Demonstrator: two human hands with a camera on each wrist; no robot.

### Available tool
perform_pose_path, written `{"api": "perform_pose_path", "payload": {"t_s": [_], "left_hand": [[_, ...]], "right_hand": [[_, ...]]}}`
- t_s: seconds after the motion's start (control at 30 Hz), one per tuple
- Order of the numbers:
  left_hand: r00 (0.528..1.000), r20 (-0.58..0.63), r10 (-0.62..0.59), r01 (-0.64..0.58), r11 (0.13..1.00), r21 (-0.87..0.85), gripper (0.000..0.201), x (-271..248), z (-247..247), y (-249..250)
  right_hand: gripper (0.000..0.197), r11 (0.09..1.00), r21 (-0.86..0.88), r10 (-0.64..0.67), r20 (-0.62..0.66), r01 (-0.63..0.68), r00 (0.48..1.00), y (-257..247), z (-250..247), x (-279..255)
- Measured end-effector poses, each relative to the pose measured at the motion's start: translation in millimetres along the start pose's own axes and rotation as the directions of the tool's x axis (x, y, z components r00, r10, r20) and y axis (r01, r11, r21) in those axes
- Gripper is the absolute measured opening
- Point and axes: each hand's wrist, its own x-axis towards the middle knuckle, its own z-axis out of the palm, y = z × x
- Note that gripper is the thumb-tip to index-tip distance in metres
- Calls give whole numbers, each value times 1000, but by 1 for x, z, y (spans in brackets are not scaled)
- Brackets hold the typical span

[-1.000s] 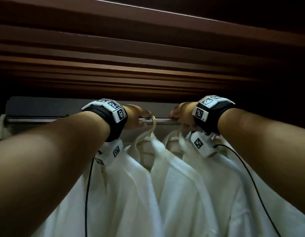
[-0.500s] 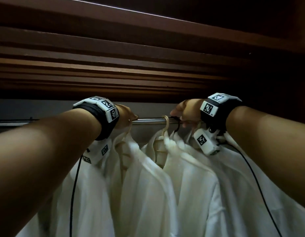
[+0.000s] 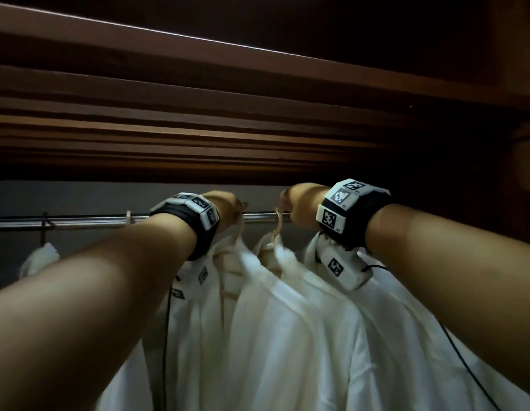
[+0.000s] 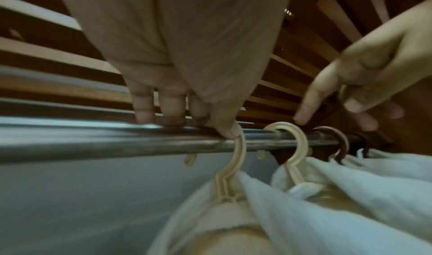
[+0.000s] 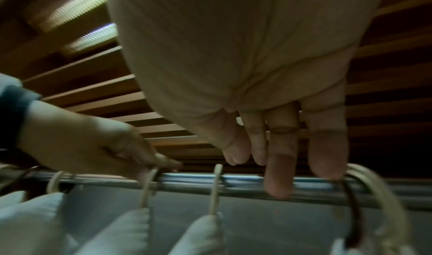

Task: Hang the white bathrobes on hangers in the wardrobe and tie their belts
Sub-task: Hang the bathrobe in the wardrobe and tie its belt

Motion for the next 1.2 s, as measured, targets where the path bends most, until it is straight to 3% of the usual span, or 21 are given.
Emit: {"api": "perform_pose_path", "payload": {"t_s": [0.13, 0.27, 0.43, 0.53, 0.67, 0.77, 0.83, 1.0, 1.1, 1.2], "left_hand": [[999, -6, 50, -50, 997, -61, 41, -17, -12, -21], [988, 47, -145, 145, 989, -5, 38, -49, -31, -82], [967, 66, -247, 239, 966, 102, 37, -82, -36, -173], [913, 228, -338, 284, 929, 240, 48, -107, -33, -219], [909, 314, -275, 131, 902, 410, 45, -125, -18, -245], [956, 220, -193, 84, 901, 425, 44, -136, -3, -269], [976, 161, -145, 83, 936, 341, 43, -136, 3, -276], [999, 22, -45, 44, 997, 64, 35, -107, 14, -253], [999, -34, -27, 23, 995, -98, 33, -92, 22, -234], [994, -103, -45, 30, 989, -143, 36, -88, 30, -221]], "right_hand": [[19, 985, 44, -162, -41, 164, 986, -37, 4, -3], [16, 958, 4, -287, -38, 287, 957, -71, 13, -11], [34, 936, 45, -343, -96, 348, 935, -121, -3, 3], [42, 910, 111, -382, -155, 400, 911, -165, -13, 21], [56, 900, 136, -387, -195, 415, 901, -197, -13, 37], [50, 909, 126, -376, -164, 397, 912, -228, -3, 55], [43, 915, 121, -366, -160, 386, 917, -232, 4, 69], [25, 955, 106, -260, -136, 275, 956, -186, -2, 83], [27, 984, 44, -167, -86, 171, 982, -166, -4, 67], [37, 993, -65, -100, -32, 98, 994, -169, -4, 45]]}}
